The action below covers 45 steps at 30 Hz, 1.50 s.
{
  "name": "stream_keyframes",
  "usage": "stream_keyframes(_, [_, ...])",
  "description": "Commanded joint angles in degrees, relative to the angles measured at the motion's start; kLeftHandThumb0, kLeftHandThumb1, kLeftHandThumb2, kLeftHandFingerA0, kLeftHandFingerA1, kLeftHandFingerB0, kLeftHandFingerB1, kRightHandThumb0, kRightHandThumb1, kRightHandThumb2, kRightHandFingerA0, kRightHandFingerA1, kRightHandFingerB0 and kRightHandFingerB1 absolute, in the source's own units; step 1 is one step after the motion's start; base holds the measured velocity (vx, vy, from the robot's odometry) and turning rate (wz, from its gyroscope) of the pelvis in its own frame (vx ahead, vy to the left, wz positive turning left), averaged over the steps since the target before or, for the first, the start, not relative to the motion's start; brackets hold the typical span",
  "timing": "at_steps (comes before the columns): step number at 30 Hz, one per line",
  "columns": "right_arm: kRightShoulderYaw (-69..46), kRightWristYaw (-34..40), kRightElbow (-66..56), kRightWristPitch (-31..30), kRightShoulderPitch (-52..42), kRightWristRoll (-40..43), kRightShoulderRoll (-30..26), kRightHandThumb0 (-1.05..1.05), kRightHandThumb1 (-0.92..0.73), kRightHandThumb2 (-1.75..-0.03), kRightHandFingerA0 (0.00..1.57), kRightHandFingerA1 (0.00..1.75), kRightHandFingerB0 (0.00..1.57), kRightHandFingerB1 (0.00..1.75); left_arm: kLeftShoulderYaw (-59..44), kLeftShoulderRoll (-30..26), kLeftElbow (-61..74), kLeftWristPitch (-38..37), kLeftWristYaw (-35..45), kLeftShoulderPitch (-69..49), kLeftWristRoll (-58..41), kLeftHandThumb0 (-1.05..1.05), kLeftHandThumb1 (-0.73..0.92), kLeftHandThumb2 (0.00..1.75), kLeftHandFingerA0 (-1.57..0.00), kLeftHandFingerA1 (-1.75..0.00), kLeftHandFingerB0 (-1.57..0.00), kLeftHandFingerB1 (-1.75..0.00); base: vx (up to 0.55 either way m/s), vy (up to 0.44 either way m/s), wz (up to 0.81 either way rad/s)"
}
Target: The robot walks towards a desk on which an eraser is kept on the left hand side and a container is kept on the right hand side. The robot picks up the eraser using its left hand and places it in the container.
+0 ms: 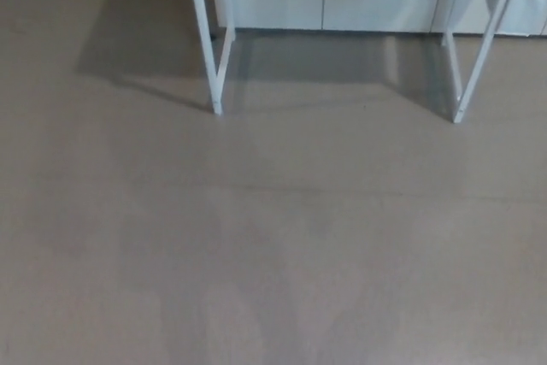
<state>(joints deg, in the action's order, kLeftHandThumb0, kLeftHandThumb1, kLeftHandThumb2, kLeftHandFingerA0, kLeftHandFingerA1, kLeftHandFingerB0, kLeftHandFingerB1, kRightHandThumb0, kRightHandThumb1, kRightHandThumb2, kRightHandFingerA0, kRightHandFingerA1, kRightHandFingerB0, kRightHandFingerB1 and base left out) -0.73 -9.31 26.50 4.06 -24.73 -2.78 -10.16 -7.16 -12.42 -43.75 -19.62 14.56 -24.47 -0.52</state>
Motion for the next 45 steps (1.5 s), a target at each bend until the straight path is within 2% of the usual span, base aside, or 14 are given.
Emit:
stream_keyframes(1, [0.17,-0.45,-0.88,1.37,-1.45,0.46,0.07,-0.14,-0.45,-0.90,0.31,0.59,0.20,0.53,-0.18,0.22,2.64,-0.85,-1.96,-0.74,0.13,-0.28,0.62,0.58,-0.40,-0.40,-0.27,-0.30,0.43,0.101,-0.18])
stream_keyframes(4, [0.27,-0.32,-0.97,1.53,-2.07,0.50,0.60,-0.14,-0.45,-0.90,0.30,0.59,0.20,0.53,-0.34,-0.07,0.84,-2.04,-1.97,-0.98,0.38,-0.26,0.62,0.58,-0.39,-0.40,-0.28,-0.30,0.47,0.145,-0.64])
stream_keyframes(5, [0.55,-0.06,-1.48,1.34,-2.20,-0.21,0.24,-0.15,-0.45,-0.90,0.31,0.59,0.20,0.53,-0.06,-0.61,-3.36,-4.92,-2.09,-0.82,1.22,-0.25,0.60,0.58,-0.38,-0.41,-0.31,-0.31,0.42,0.146,-0.51])
stream_keyframes(9, [0.62,-0.72,-1.80,0.17,-1.37,0.09,0.05,-0.13,-0.45,-0.90,0.28,0.58,0.20,0.53,1.22,-2.02,-8.71,-6.42,-4.57,1.06,3.31,-0.27,0.59,0.58,-0.42,-0.40,-0.31,-0.31,0.39,0.107,-0.10])
stream_keyframes(10, [0.80,-0.74,-1.80,-0.14,-1.22,0.06,0.26,-0.13,-0.46,-0.91,0.29,0.58,0.19,0.53,0.89,-2.31,-9.74,-6.87,-3.74,1.36,2.49,-0.27,0.60,0.58,-0.38,-0.39,-0.30,-0.31,0.31,0.010,0.11])
stream_keyframes(26, [2.33,-0.32,-1.92,0.68,-1.47,-1.44,-0.62,-0.17,-0.46,-0.90,0.33,0.59,0.20,0.52,4.29,-4.13,-13.76,-12.23,-7.39,1.28,5.66,-0.28,0.61,0.58,-0.41,-0.40,-0.29,-0.30,0.45,-0.161,0.19])
stream_keyframes(37, [2.91,-0.27,-0.87,1.20,-0.32,-1.91,-0.89,-0.17,-0.47,-0.91,0.34,0.60,0.20,0.52,4.98,-3.93,-14.05,-13.38,-7.96,1.29,5.90,-0.26,0.61,0.58,-0.39,-0.40,-0.28,-0.30,0.42,0.122,-0.04])
stream_keyframes(45, [3.09,-0.25,-0.91,0.20,0.99,-1.89,-0.58,-0.17,-0.47,-0.92,0.33,0.59,0.19,0.52,5.90,-4.30,-14.97,-13.22,-10.11,2.69,7.06,-0.28,0.60,0.58,-0.45,-0.40,-0.30,-0.31,0.21,-0.011,0.09])
